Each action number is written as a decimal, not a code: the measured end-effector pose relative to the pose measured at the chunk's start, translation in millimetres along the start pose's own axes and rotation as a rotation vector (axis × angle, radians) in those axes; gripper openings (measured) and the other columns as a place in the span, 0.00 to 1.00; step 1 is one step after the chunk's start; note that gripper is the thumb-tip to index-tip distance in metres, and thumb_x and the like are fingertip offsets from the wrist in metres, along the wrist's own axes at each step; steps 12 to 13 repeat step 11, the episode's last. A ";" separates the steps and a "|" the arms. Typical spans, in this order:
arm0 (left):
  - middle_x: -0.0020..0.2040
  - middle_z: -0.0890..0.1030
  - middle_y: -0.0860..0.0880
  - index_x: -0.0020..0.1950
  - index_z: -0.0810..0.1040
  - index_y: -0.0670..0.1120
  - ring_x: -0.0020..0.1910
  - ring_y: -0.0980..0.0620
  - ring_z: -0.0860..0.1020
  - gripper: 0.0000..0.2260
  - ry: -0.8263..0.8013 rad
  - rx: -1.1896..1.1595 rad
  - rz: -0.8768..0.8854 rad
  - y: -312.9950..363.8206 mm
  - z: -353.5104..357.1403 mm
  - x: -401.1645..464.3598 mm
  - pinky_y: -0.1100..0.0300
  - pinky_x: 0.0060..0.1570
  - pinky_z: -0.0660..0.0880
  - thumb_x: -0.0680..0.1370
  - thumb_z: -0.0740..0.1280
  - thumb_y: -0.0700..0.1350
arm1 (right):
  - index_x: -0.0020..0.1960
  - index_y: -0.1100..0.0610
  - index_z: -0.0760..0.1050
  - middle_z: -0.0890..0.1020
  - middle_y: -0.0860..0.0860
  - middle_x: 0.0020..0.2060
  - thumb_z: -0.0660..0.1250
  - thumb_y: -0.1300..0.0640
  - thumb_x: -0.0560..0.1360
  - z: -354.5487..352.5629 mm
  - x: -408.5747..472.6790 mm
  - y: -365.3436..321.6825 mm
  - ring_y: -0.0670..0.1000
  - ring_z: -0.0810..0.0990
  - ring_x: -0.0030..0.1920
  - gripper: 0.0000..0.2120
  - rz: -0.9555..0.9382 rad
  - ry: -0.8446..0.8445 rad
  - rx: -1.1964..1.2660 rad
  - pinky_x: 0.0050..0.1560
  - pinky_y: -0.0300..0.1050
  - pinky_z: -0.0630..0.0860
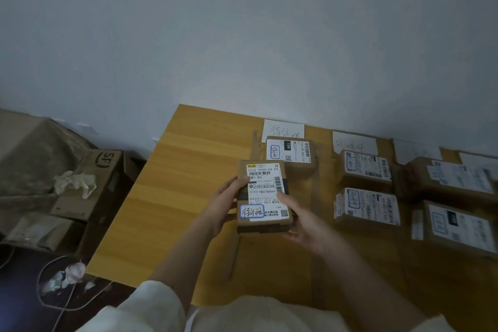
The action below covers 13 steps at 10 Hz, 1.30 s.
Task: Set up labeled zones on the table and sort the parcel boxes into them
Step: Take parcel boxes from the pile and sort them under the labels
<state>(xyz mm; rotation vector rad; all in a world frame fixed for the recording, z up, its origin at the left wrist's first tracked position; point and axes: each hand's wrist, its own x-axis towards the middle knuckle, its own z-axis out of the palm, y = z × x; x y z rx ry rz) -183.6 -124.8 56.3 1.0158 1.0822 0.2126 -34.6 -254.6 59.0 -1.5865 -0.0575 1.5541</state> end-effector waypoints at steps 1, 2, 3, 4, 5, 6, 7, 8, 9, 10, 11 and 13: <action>0.55 0.84 0.50 0.64 0.75 0.53 0.54 0.50 0.82 0.24 -0.019 0.053 -0.061 -7.1 5.2 0.7 0.54 0.48 0.78 0.73 0.67 0.63 | 0.57 0.58 0.78 0.86 0.55 0.51 0.73 0.41 0.62 -8.2 -0.4 7.5 0.55 0.81 0.56 0.29 0.041 0.054 0.010 0.53 0.48 0.74; 0.57 0.81 0.51 0.62 0.76 0.52 0.56 0.52 0.79 0.21 -0.008 0.127 -0.099 -15.4 10.5 3.8 0.51 0.57 0.75 0.76 0.64 0.63 | 0.55 0.58 0.77 0.85 0.55 0.49 0.73 0.40 0.67 -16.0 4.6 15.1 0.55 0.81 0.54 0.26 0.081 0.155 0.017 0.60 0.51 0.74; 0.58 0.80 0.52 0.64 0.76 0.51 0.57 0.52 0.77 0.21 0.010 0.195 -0.116 -21.5 16.2 5.8 0.49 0.61 0.73 0.77 0.61 0.62 | 0.53 0.57 0.76 0.84 0.55 0.49 0.72 0.41 0.69 -20.3 8.0 15.4 0.55 0.81 0.53 0.22 0.099 0.231 0.038 0.63 0.53 0.74; 0.58 0.80 0.52 0.63 0.76 0.50 0.59 0.51 0.77 0.21 0.029 0.231 -0.114 -23.7 23.8 7.7 0.47 0.64 0.71 0.78 0.59 0.61 | 0.53 0.56 0.75 0.83 0.55 0.49 0.73 0.44 0.70 -21.7 12.1 12.5 0.55 0.80 0.54 0.19 0.098 0.240 0.049 0.64 0.54 0.73; 0.57 0.80 0.50 0.63 0.76 0.48 0.60 0.49 0.75 0.20 0.032 0.268 -0.123 -21.7 31.2 5.9 0.51 0.60 0.71 0.80 0.57 0.59 | 0.53 0.56 0.75 0.83 0.56 0.50 0.73 0.47 0.71 -24.1 15.0 10.5 0.56 0.80 0.53 0.18 0.115 0.236 0.059 0.63 0.54 0.73; 0.59 0.80 0.50 0.63 0.76 0.47 0.60 0.48 0.76 0.21 0.005 0.290 -0.127 -22.9 35.2 5.4 0.51 0.60 0.68 0.81 0.56 0.59 | 0.53 0.57 0.74 0.82 0.56 0.48 0.70 0.50 0.74 -27.2 18.1 9.7 0.55 0.80 0.51 0.14 0.123 0.252 0.054 0.59 0.51 0.72; 0.60 0.80 0.49 0.64 0.75 0.48 0.58 0.49 0.77 0.20 -0.003 0.309 -0.138 -25.6 37.0 5.3 0.52 0.57 0.68 0.81 0.56 0.59 | 0.58 0.58 0.75 0.83 0.56 0.51 0.70 0.50 0.74 -28.3 22.3 11.4 0.56 0.79 0.57 0.17 0.134 0.264 -0.015 0.67 0.55 0.70; 0.60 0.80 0.48 0.64 0.75 0.48 0.59 0.48 0.77 0.20 -0.004 0.334 -0.145 -28.5 36.4 5.4 0.52 0.56 0.68 0.81 0.55 0.59 | 0.60 0.58 0.75 0.83 0.55 0.52 0.70 0.51 0.74 -27.7 26.3 14.0 0.56 0.79 0.57 0.17 0.143 0.259 -0.048 0.68 0.57 0.69; 0.60 0.80 0.49 0.64 0.75 0.49 0.58 0.48 0.77 0.20 -0.011 0.341 -0.146 -27.1 36.5 2.9 0.51 0.58 0.69 0.81 0.55 0.59 | 0.61 0.58 0.75 0.83 0.54 0.50 0.67 0.53 0.77 -26.4 25.1 12.4 0.55 0.78 0.56 0.15 0.137 0.260 -0.039 0.67 0.54 0.68; 0.61 0.79 0.49 0.65 0.74 0.49 0.58 0.48 0.77 0.20 -0.020 0.348 -0.161 -27.7 37.0 5.1 0.51 0.59 0.69 0.81 0.55 0.59 | 0.64 0.59 0.73 0.81 0.54 0.51 0.63 0.54 0.80 -28.5 28.1 14.3 0.53 0.77 0.51 0.15 0.120 0.276 -0.073 0.62 0.52 0.69; 0.63 0.78 0.48 0.68 0.72 0.48 0.59 0.49 0.76 0.22 -0.013 0.372 -0.151 -27.6 33.4 5.5 0.51 0.60 0.70 0.80 0.57 0.59 | 0.67 0.61 0.71 0.81 0.56 0.58 0.65 0.50 0.79 -25.5 23.9 7.0 0.52 0.78 0.47 0.21 0.055 0.322 -0.102 0.49 0.47 0.70; 0.63 0.78 0.48 0.68 0.72 0.48 0.59 0.49 0.76 0.22 -0.013 0.372 -0.151 -27.6 33.4 5.5 0.51 0.60 0.70 0.80 0.57 0.59 | 0.67 0.61 0.71 0.81 0.56 0.58 0.65 0.50 0.79 -25.5 23.9 7.0 0.52 0.78 0.47 0.21 0.055 0.322 -0.102 0.49 0.47 0.70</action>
